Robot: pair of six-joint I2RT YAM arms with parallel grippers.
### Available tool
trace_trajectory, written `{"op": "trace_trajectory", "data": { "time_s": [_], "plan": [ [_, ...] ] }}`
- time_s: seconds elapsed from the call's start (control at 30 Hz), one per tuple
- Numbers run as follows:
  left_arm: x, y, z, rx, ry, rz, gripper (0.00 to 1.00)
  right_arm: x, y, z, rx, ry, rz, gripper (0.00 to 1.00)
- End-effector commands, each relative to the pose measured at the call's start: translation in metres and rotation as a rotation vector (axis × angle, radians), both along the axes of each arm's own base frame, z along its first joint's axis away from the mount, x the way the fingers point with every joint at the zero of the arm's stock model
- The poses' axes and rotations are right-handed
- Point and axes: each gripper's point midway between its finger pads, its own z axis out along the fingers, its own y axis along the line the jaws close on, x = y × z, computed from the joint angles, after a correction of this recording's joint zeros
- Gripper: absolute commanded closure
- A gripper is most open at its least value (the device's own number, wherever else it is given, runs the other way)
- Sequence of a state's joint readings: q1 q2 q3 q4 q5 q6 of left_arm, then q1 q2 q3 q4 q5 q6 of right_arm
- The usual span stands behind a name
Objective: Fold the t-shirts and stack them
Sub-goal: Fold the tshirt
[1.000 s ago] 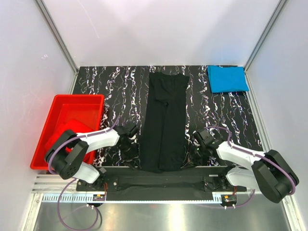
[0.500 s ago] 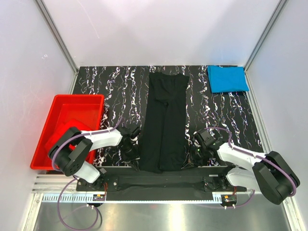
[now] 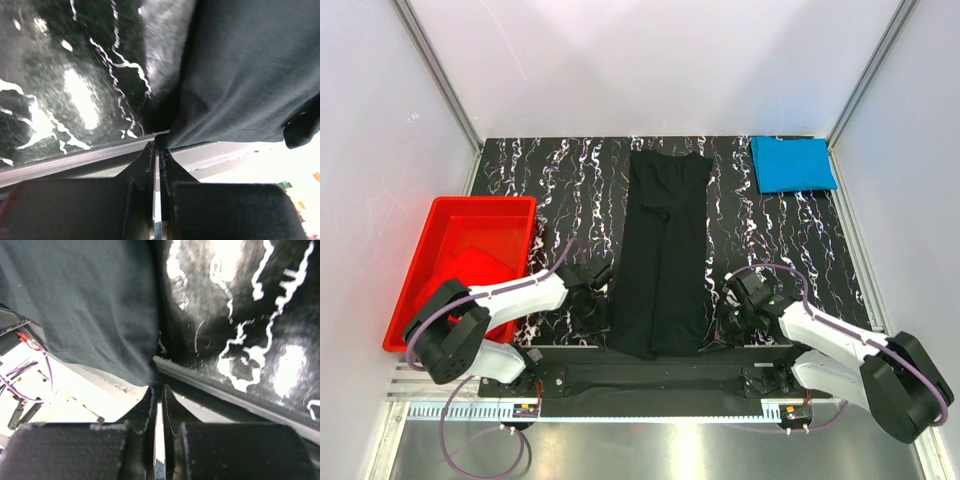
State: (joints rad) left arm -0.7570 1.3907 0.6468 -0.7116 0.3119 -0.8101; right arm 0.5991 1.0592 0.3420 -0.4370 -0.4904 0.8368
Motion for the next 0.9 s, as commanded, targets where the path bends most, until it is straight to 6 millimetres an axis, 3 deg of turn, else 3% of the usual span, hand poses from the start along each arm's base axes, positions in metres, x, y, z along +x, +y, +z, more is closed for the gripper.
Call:
{"op": "trace_trajectory", "data": {
  "time_s": [0.0,0.13,0.2,0.23,0.3,0.33,0.37,0.4,0.43,0.47,0.53,0.57,0.63,0.7,0.73,0.8,0.83,0.87],
  "plan": [
    [0.015,-0.003,0.016,0.007,-0.096,-0.006,1.0,-0.009,-0.007,0.004,-0.009,0.017,-0.006,1.0],
    [0.021,-0.014,0.03,-0.013,-0.122,-0.034,1.0,-0.008,-0.004,0.013,0.017,0.006,-0.015,1.0],
    [0.032,-0.024,0.048,-0.029,-0.152,-0.048,1.0,0.003,-0.005,0.023,-0.016,-0.023,-0.023,1.0],
    [0.038,-0.026,0.055,-0.026,-0.17,-0.057,1.0,0.02,0.001,0.041,-0.015,-0.08,-0.023,1.0],
    [0.062,-0.034,0.084,-0.007,-0.248,-0.064,1.0,0.035,-0.007,0.047,-0.087,-0.106,-0.015,1.0],
    [0.072,-0.037,0.087,0.017,-0.255,-0.091,1.0,0.043,-0.008,0.046,-0.118,-0.081,-0.011,1.0],
    [0.076,-0.033,0.093,0.054,-0.248,-0.096,1.0,0.061,-0.003,0.063,-0.105,-0.118,-0.015,1.0],
    [0.098,-0.044,0.114,0.044,-0.312,-0.093,1.0,0.073,-0.007,0.066,-0.117,-0.128,-0.021,1.0],
    [0.106,-0.046,0.111,0.076,-0.302,-0.114,1.0,0.084,-0.007,0.065,-0.131,-0.118,-0.023,1.0],
    [0.114,-0.041,0.111,0.111,-0.288,-0.107,1.0,0.103,-0.003,0.08,-0.12,-0.16,-0.031,1.0],
    [0.14,-0.047,0.125,0.105,-0.324,-0.087,1.0,0.124,-0.008,0.078,-0.152,-0.154,-0.022,1.0],
    [0.154,-0.043,0.116,0.129,-0.287,-0.056,1.0,0.144,-0.004,0.093,-0.139,-0.197,-0.022,1.0],
    [0.179,-0.049,0.125,0.105,-0.311,-0.027,1.0,0.172,-0.004,0.099,-0.164,-0.231,0.003,1.0],
    [0.201,-0.045,0.118,0.113,-0.313,0.012,1.0,0.189,-0.006,0.101,-0.187,-0.239,0.022,1.0],
    [0.21,-0.045,0.118,0.105,-0.321,0.014,1.0,0.208,-0.006,0.101,-0.194,-0.238,0.013,1.0],
    [0.23,-0.046,0.11,0.087,-0.306,0.034,1.0,0.221,-0.008,0.097,-0.203,-0.215,0.01,1.0],
    [0.235,-0.046,0.107,0.082,-0.302,0.025,1.0,0.229,-0.008,0.088,-0.205,-0.184,0.004,1.0],
    [0.247,-0.044,0.107,0.078,-0.312,0.038,1.0,0.244,-0.009,0.095,-0.191,-0.202,-0.016,1.0]
  ]
}}
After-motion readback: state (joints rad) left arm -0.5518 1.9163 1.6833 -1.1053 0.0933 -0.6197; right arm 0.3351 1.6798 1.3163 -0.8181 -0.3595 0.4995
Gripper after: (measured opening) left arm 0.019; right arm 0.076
